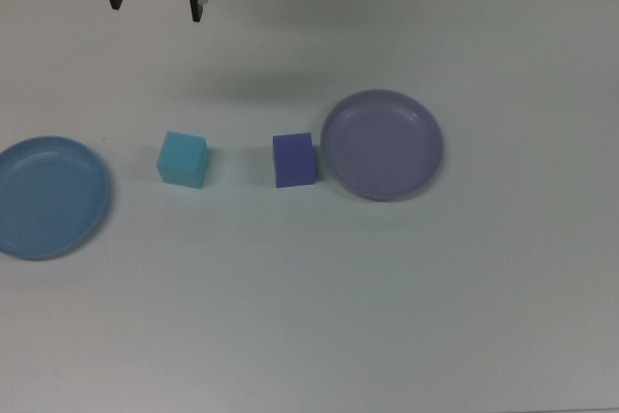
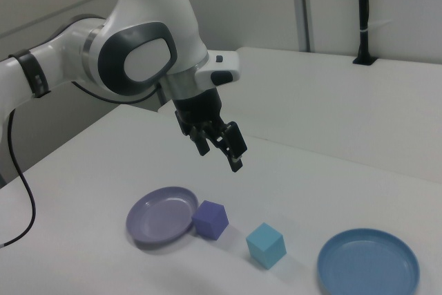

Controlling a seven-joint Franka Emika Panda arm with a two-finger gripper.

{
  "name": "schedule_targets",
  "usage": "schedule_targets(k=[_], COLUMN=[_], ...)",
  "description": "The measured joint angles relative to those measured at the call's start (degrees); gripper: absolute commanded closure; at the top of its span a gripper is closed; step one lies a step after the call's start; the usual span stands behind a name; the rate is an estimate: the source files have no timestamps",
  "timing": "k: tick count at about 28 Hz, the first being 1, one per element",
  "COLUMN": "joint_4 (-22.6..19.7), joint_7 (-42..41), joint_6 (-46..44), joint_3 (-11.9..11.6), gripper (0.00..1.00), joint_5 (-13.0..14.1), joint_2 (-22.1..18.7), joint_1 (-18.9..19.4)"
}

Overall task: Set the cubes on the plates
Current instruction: 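Lower the open gripper onto the cyan cube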

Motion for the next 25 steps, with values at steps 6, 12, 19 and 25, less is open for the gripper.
schedule_targets(k=[6,12,19,25], joint_4=[0.0,-0.2,-1.6,-1.8], joint_7=[0.0,0.0,0.1,0.2], joint_6=[-0.1,-0.2,-0.3,0.3], joint_3=[0.0,-0.1,0.1,0.1], gripper=[0.0,0.0,0.0,0.0], joint_5=[0.4,1.9,2.1,2.1], joint_2=[0.3,1.2,4.2,10.2], joint_1=[0.0,0.0,0.8,1.6])
